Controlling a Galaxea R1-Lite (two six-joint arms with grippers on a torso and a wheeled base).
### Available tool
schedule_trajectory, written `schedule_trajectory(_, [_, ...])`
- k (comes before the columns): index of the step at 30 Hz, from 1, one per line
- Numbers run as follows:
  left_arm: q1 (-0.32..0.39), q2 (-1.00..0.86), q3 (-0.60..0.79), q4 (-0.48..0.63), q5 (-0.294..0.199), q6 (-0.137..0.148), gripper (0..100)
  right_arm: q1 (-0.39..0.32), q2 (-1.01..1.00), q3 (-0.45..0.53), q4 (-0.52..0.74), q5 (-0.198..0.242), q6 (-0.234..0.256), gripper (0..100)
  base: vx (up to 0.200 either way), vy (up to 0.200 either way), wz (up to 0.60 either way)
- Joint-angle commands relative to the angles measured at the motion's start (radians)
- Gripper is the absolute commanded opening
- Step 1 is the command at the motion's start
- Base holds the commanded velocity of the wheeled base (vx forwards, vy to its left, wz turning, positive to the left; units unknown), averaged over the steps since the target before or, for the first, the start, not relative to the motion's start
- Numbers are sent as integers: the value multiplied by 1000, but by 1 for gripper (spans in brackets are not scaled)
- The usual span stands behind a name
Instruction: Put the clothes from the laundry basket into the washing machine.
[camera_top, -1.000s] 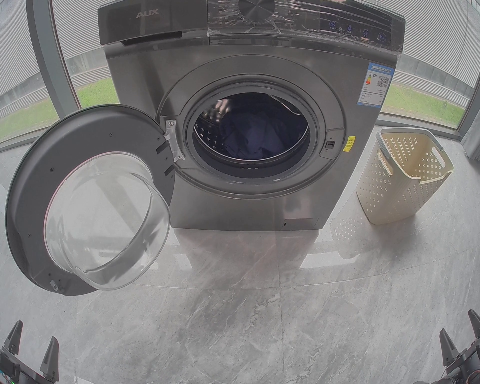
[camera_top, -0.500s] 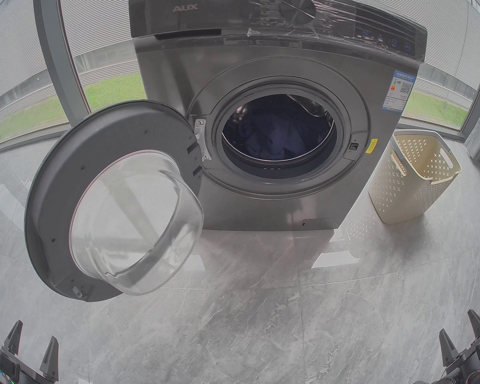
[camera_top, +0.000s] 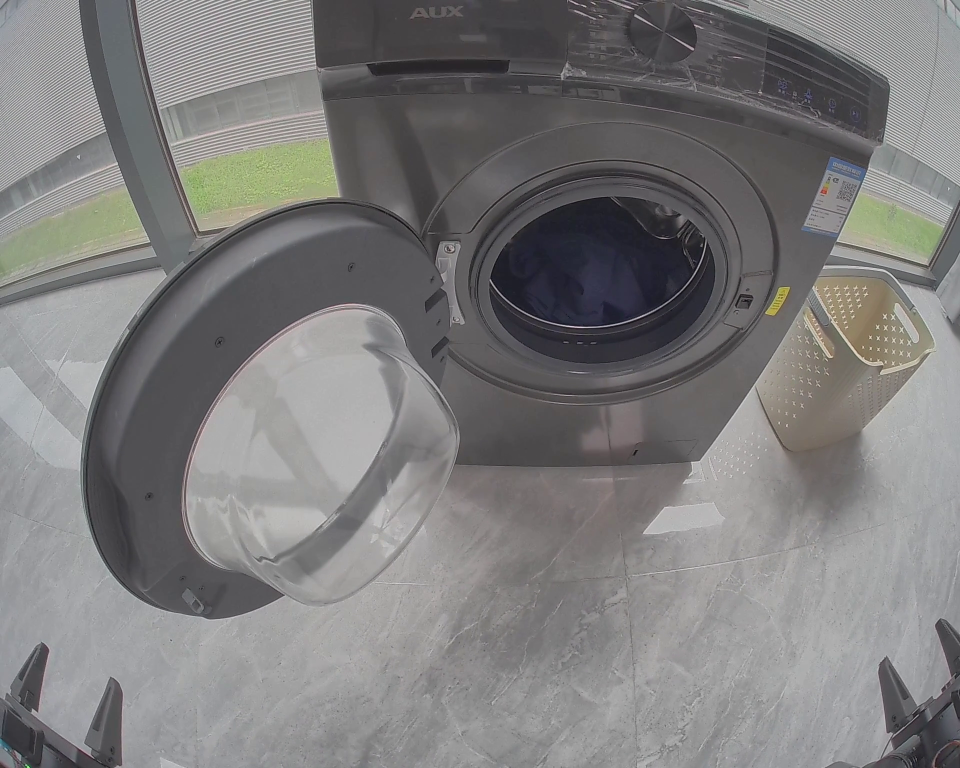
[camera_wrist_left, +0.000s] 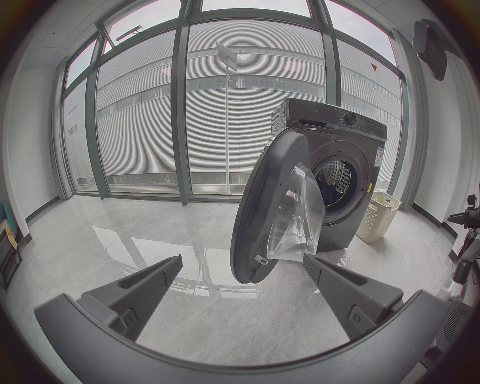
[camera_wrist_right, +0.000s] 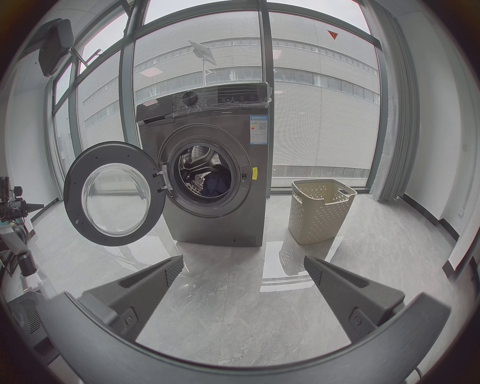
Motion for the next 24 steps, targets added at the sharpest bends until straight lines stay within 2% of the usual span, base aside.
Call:
schedule_trajectory(1, [2, -9, 18, 0, 3, 6, 100, 0, -13, 2, 0, 1, 0, 100, 0, 0, 0])
schedule_trajectory(4, [2, -9, 18, -5, 1, 23, 100, 0, -13, 2, 0, 1, 0, 100, 0, 0, 0])
schedule_trajectory(6, [2, -1, -44, -51, 3, -9, 100, 0, -13, 2, 0, 1, 0, 100, 0, 0, 0])
schedule_trajectory(7, [1, 17, -154, -69, 7, -45, 100, 0, -13, 2, 0, 1, 0, 100, 0, 0, 0])
schedule_trajectory(9, [-15, 94, -294, -43, 1, -62, 100, 0, -13, 2, 0, 1, 0, 100, 0, 0, 0])
schedule_trajectory(10, [-16, 102, -301, -39, -1, -62, 100, -1, -13, 2, 0, 1, 0, 100, 0, 0, 0])
schedule_trajectory(11, [-50, 215, -367, 9, -14, -62, 100, -1, -13, 2, 0, 1, 0, 100, 0, 0, 0])
schedule_trajectory(14, [-122, 395, -383, -33, -20, -68, 100, 0, -13, 2, 0, -1, 1, 100, 0, 0, 0])
schedule_trajectory(19, [-122, 608, -413, -163, -19, -60, 100, -1, -13, 2, 0, -1, 3, 100, 0, 0, 0])
schedule_trajectory(24, [-117, 784, -466, -217, -27, -60, 100, -1, -13, 2, 0, -1, 3, 100, 0, 0, 0])
